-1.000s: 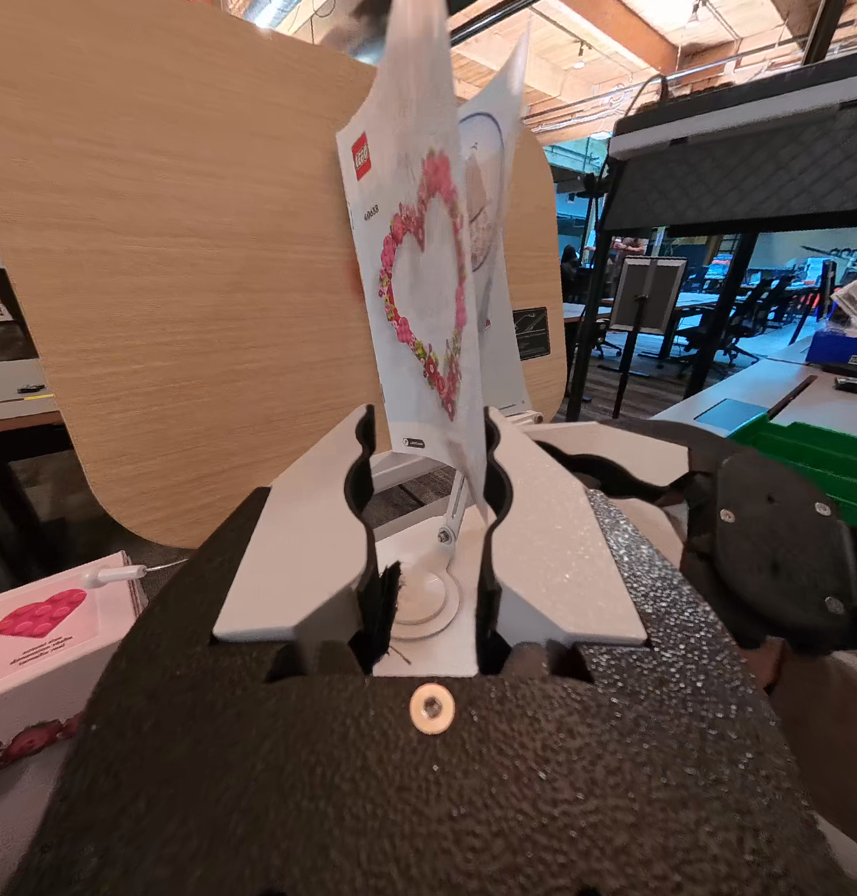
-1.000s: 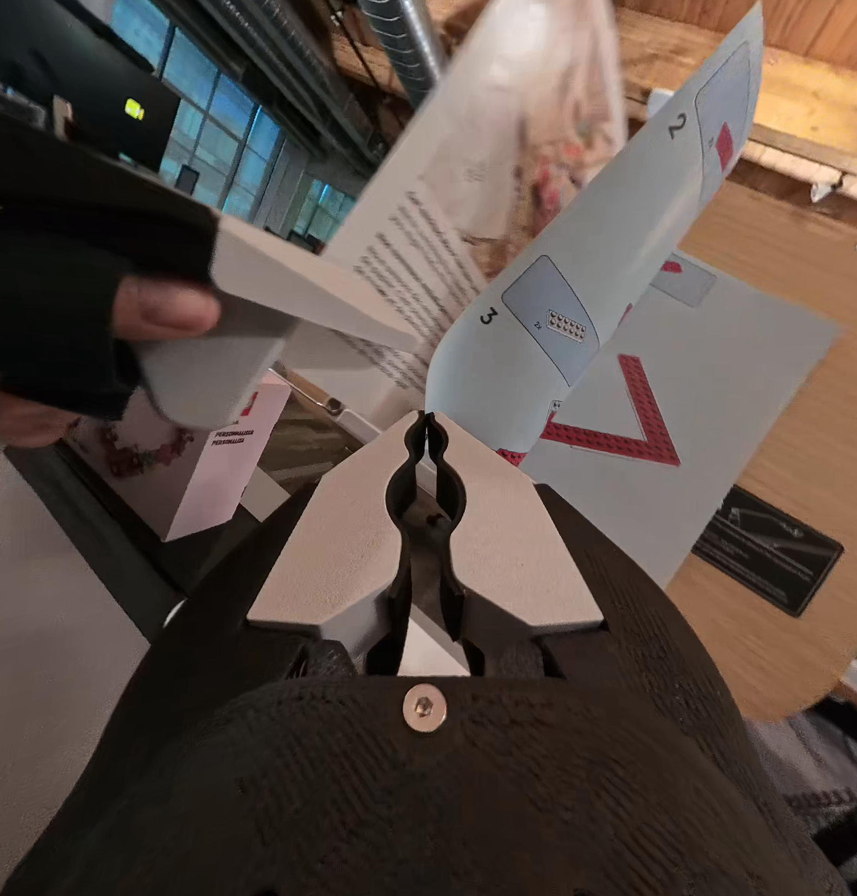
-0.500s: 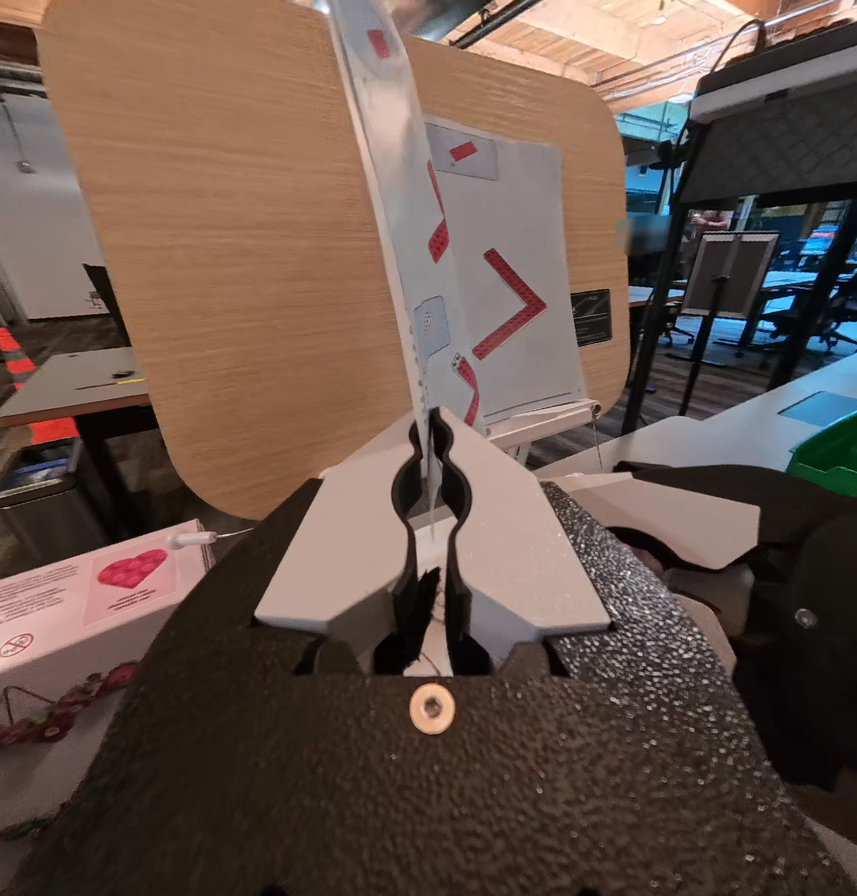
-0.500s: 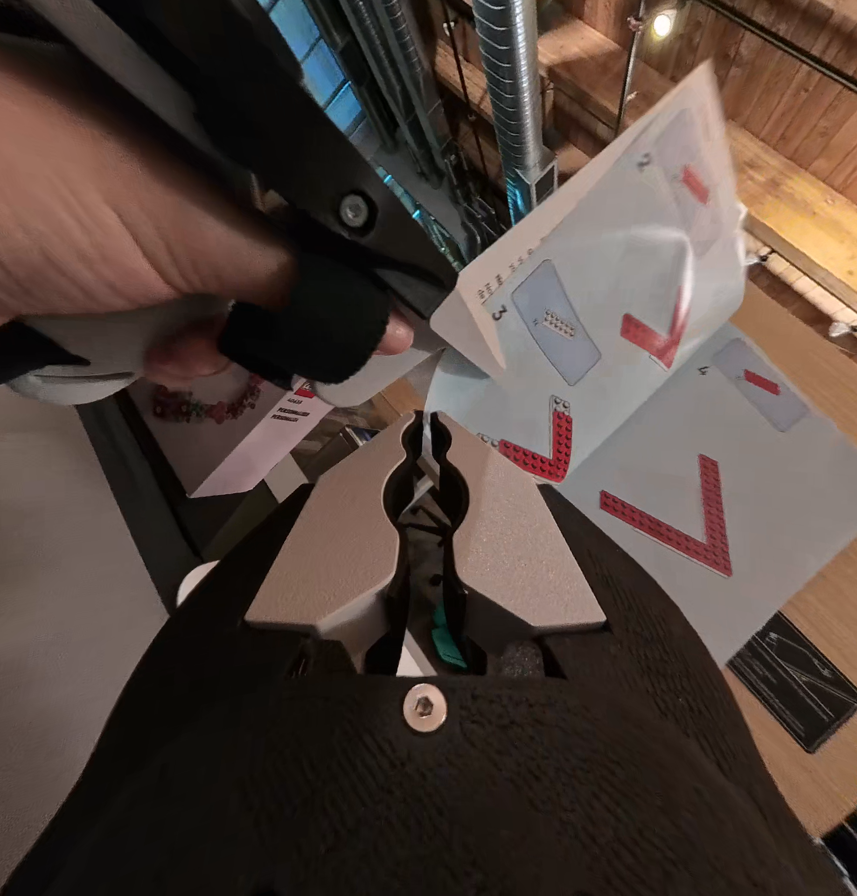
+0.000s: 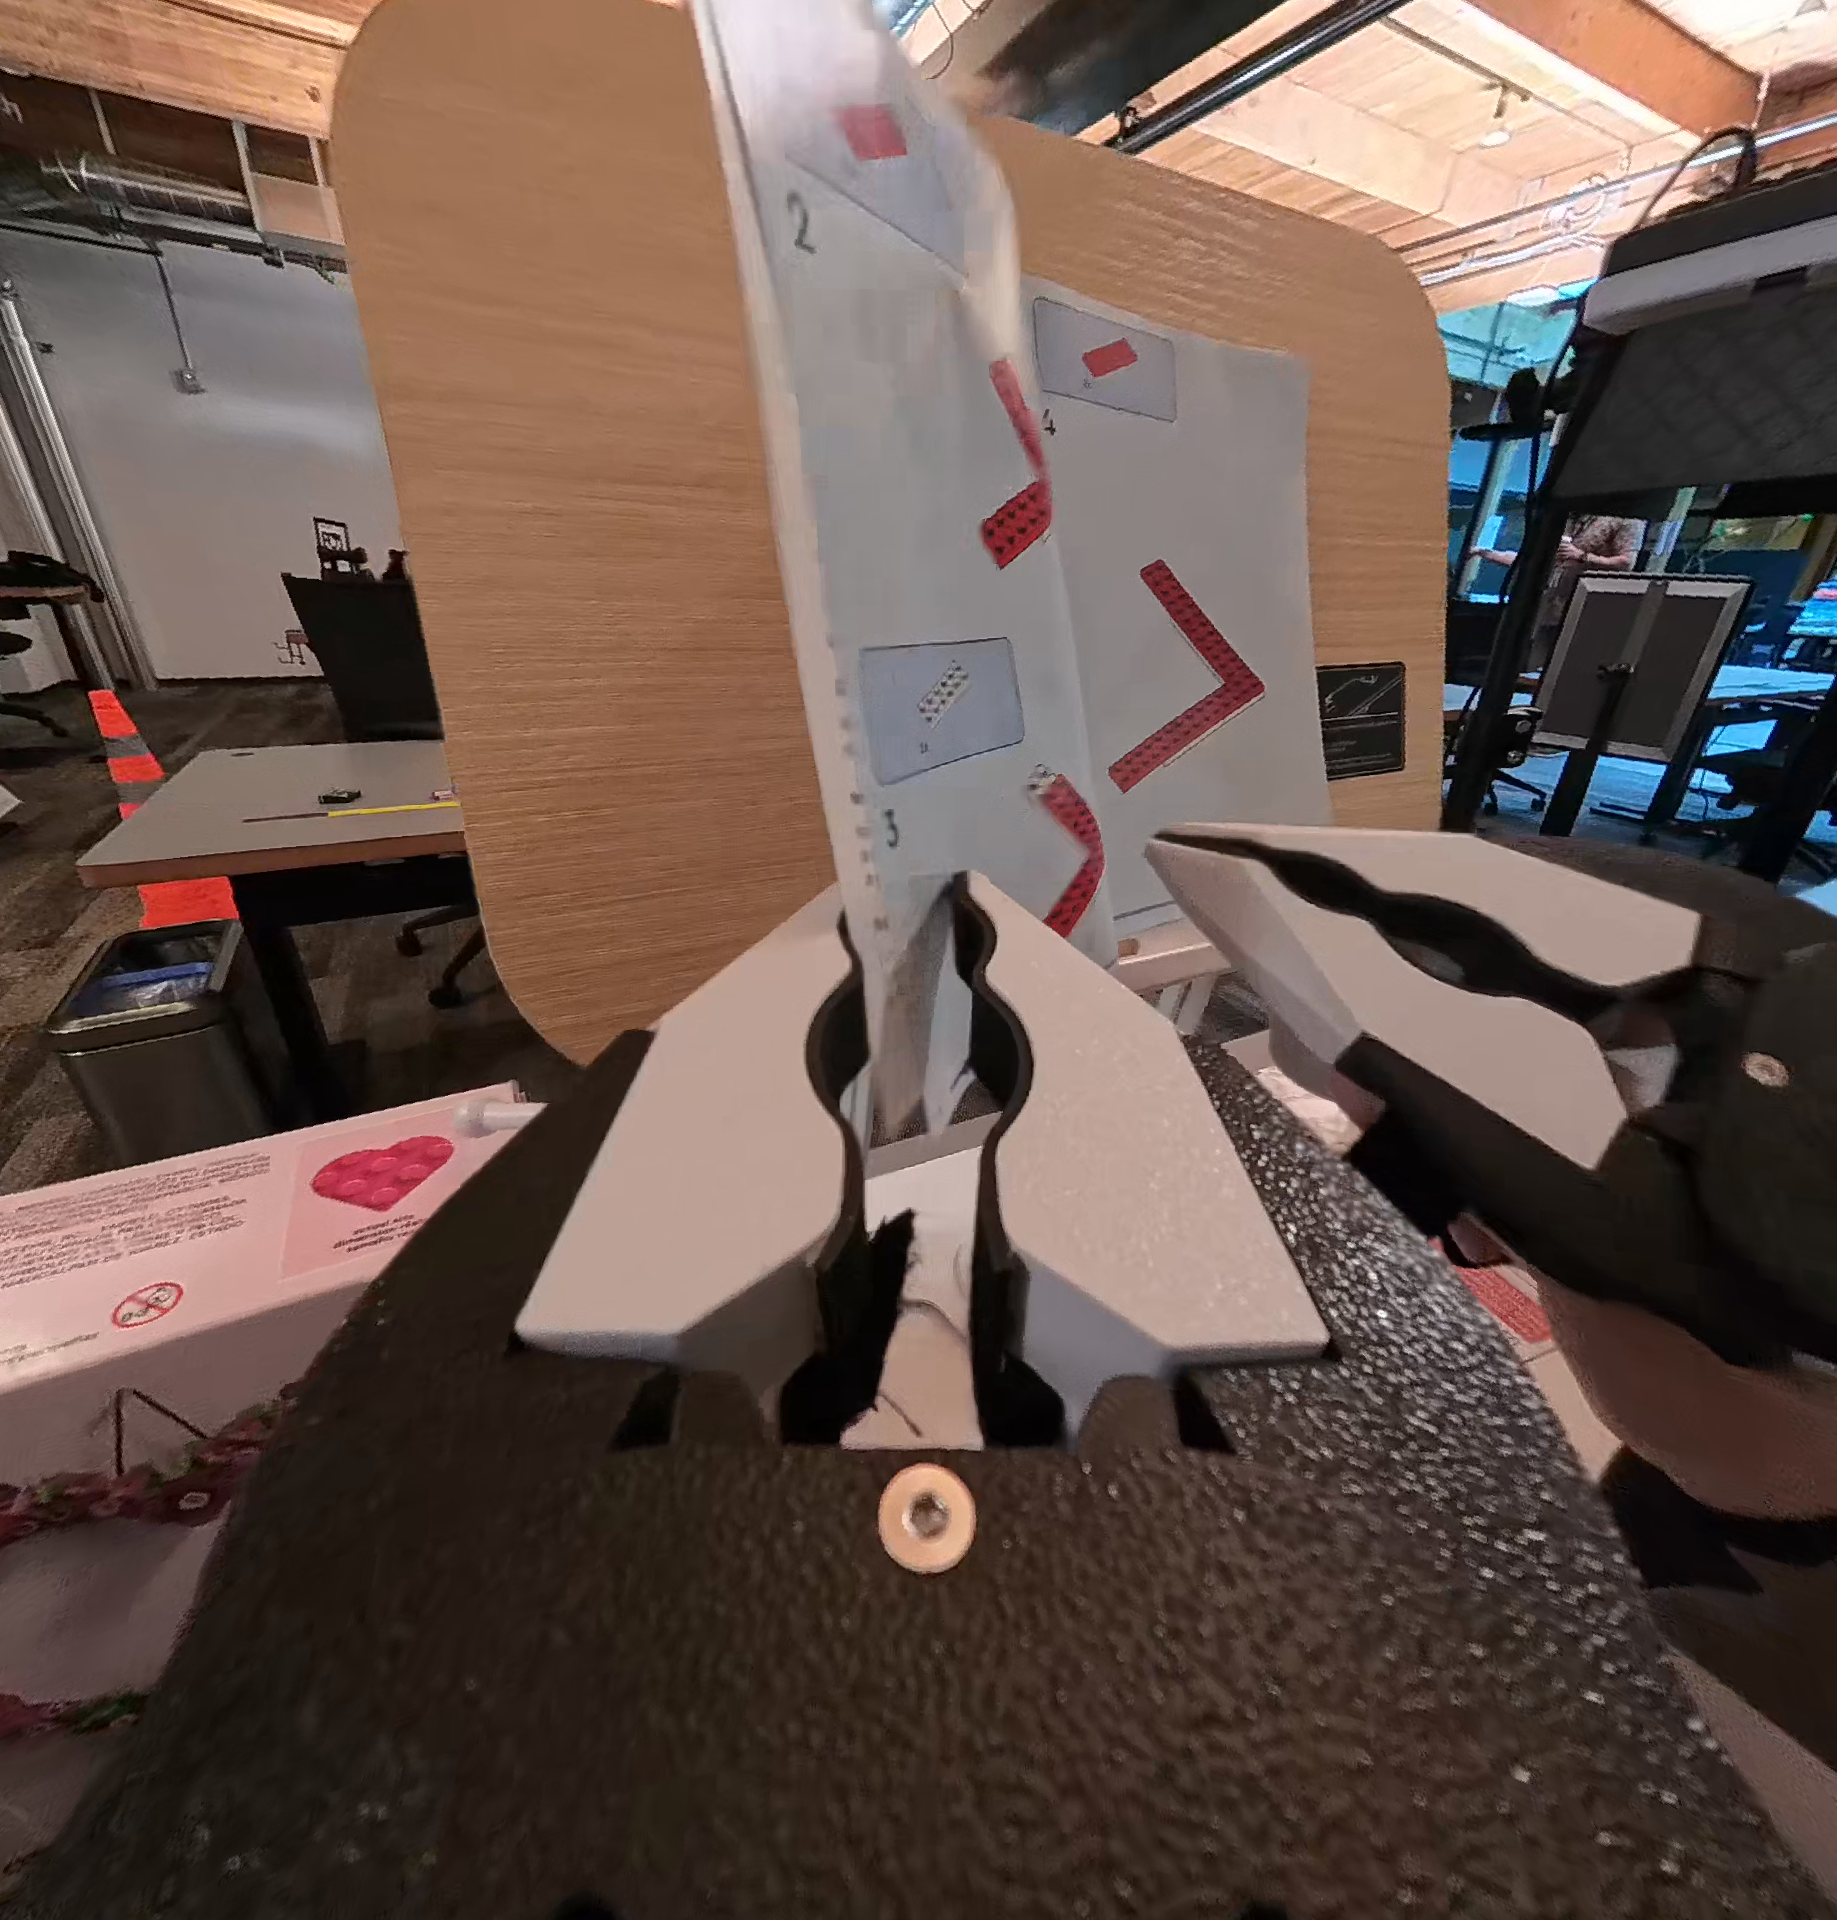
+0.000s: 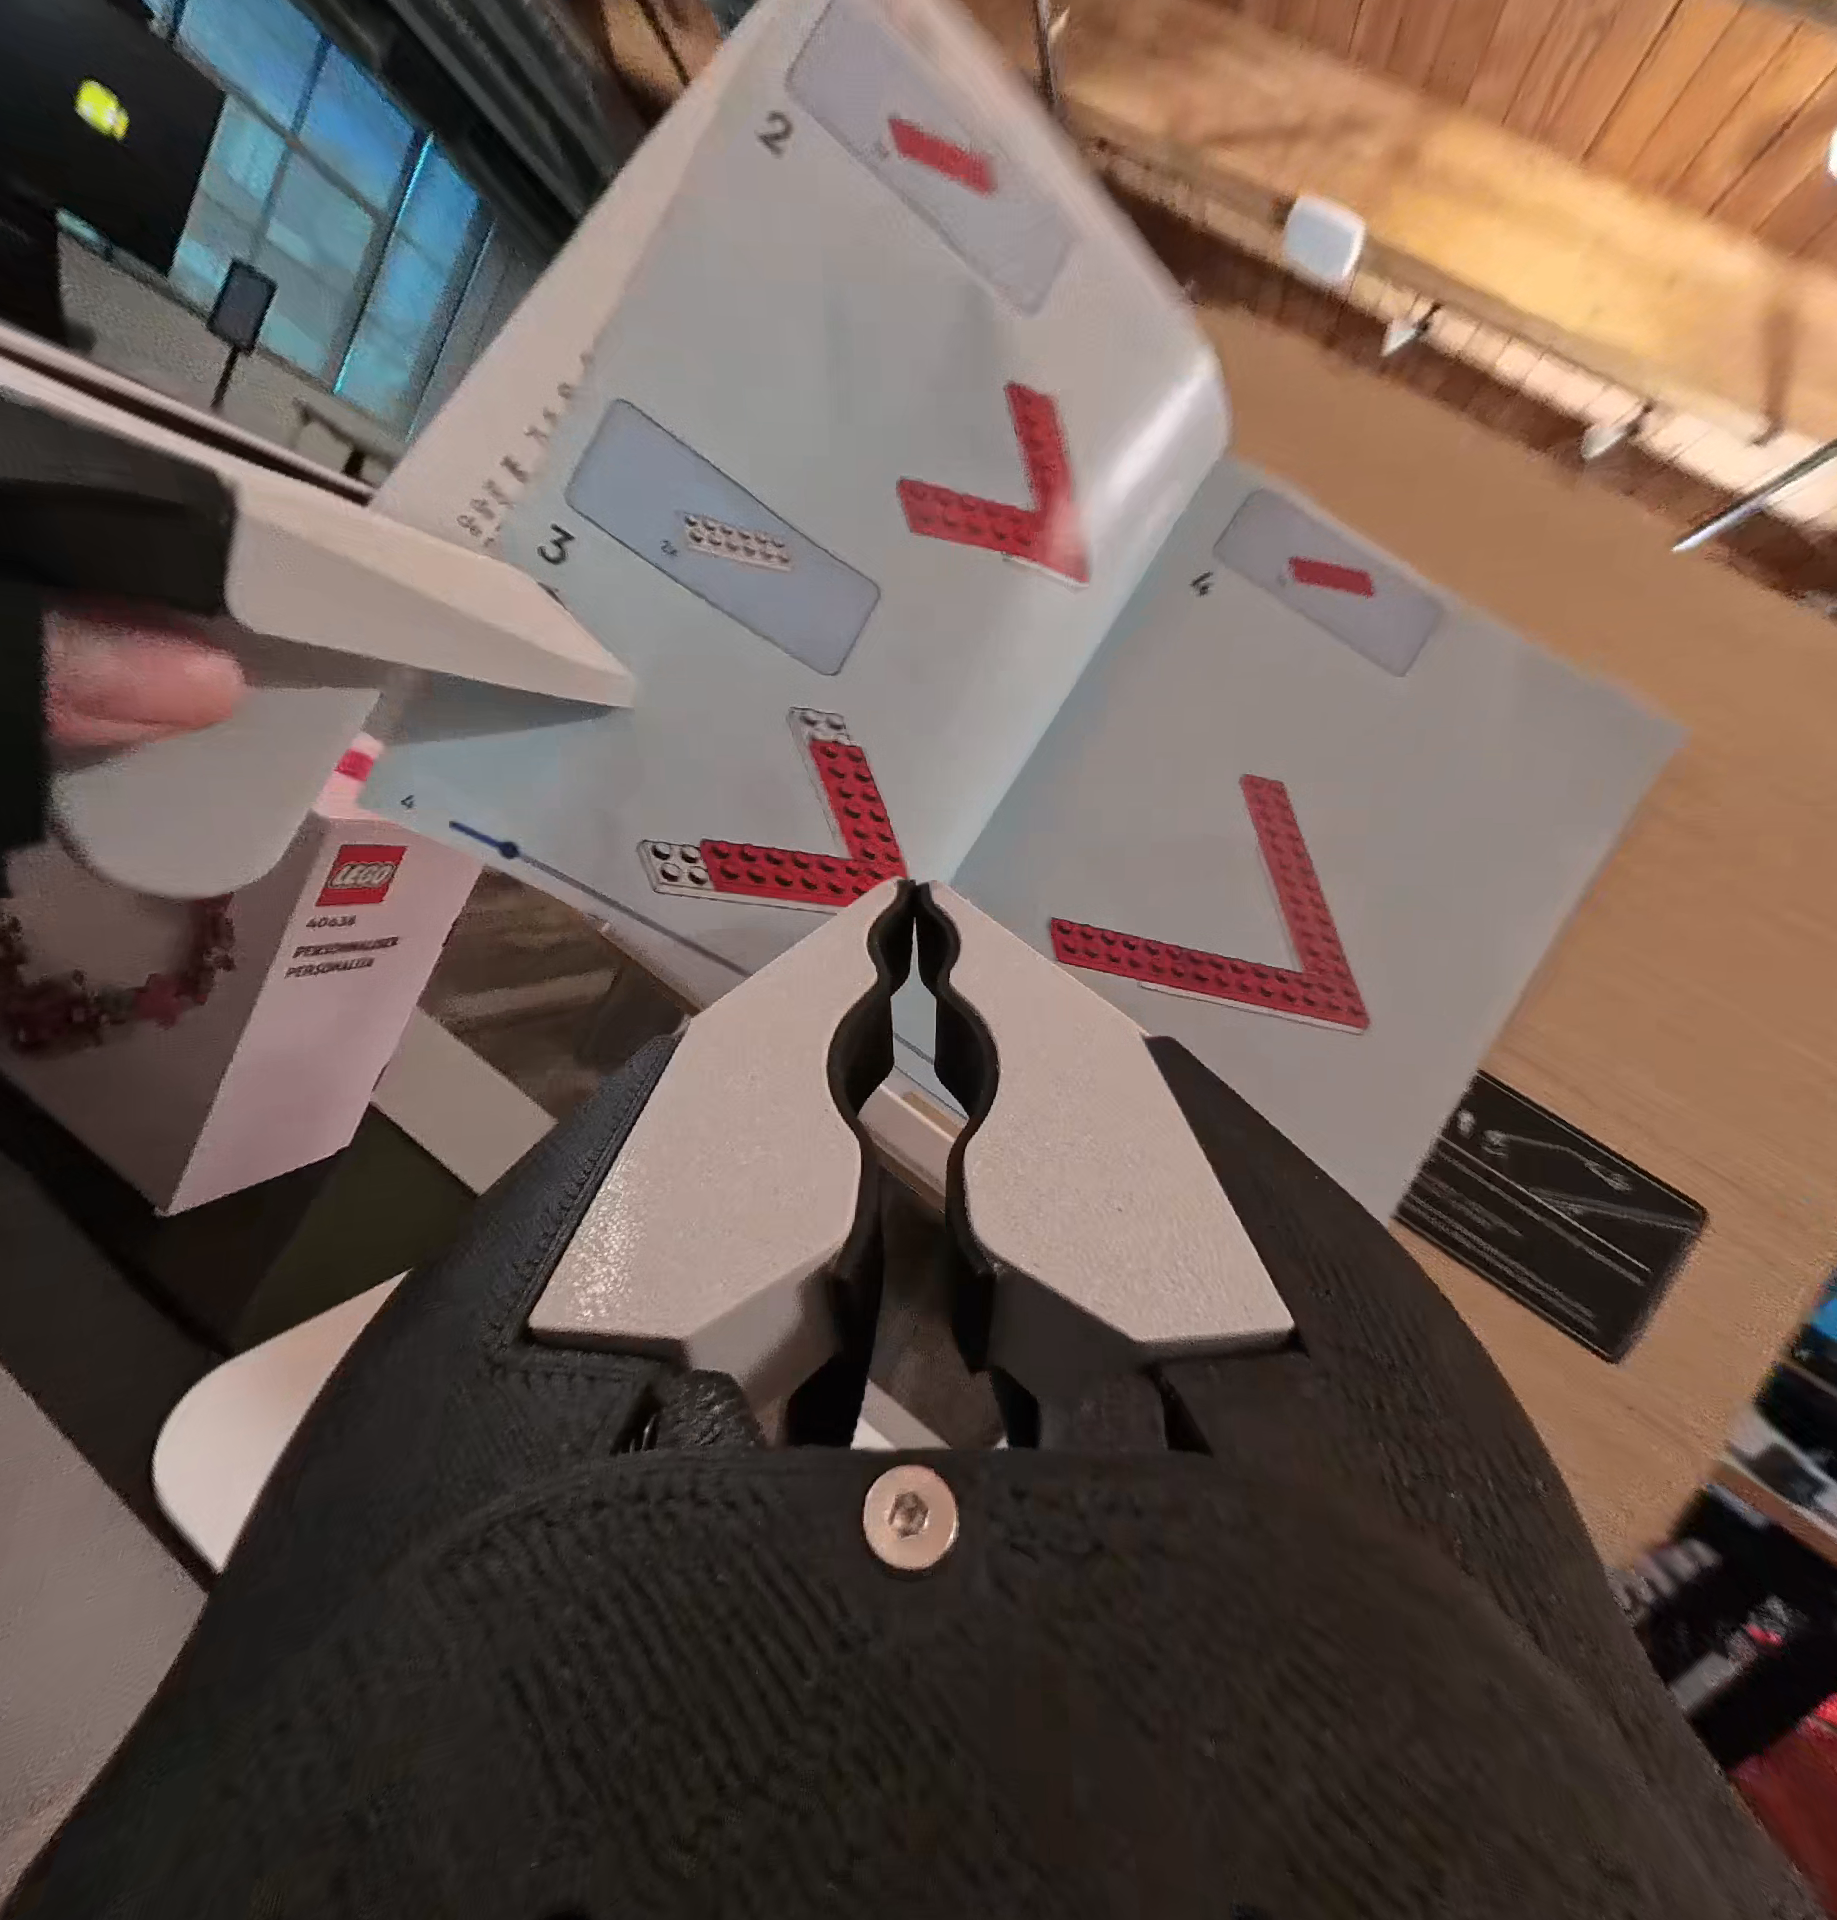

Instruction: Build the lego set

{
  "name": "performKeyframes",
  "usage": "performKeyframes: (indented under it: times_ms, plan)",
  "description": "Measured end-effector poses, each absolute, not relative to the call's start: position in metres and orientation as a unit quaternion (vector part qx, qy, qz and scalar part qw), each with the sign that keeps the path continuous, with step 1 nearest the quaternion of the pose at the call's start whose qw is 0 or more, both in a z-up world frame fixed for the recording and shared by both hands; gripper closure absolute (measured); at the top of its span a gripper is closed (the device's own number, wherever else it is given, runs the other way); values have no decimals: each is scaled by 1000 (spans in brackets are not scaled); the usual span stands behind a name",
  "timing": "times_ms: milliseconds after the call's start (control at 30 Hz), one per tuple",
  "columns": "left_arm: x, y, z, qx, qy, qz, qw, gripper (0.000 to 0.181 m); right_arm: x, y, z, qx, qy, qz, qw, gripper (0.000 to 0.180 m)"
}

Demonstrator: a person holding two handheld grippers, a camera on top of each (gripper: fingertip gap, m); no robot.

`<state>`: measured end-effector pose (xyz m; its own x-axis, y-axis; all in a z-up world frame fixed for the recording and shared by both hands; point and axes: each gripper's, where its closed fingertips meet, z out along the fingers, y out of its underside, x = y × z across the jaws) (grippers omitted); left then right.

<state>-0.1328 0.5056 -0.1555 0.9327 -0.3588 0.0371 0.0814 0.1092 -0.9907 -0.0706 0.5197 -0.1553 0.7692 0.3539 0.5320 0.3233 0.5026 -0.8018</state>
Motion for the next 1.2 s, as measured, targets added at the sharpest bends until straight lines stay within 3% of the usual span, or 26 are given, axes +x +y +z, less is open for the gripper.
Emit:
performKeyframes:
  times_ms: [167, 267, 433, 633, 867, 1100, 1200]
  plan:
    - [-154, 510, -159, -658, 69, -130, 739, 129, -97, 535, -161, -533, -372, 18, 760, 180]
    - [-175, 509, -159, -655, 36, -102, 748, 118, -108, 541, -166, -545, -390, 9, 742, 180]
    - [-194, 509, -158, -651, 8, -83, 755, 128, -119, 548, -172, -556, -417, -3, 719, 180]
    - [-191, 528, -145, -654, 43, -69, 752, 128, -120, 552, -178, -566, -437, -2, 699, 180]
    - [-191, 549, -117, -633, 45, -36, 772, 88, -123, 551, -188, -566, -465, -10, 681, 180]
    - [-192, 574, -128, -661, 53, -9, 749, 94, -125, 545, -185, -546, -477, -9, 689, 180]
    - [-195, 580, -140, -676, 52, -4, 735, 96, -116, 536, -151, -500, -417, 10, 759, 180]
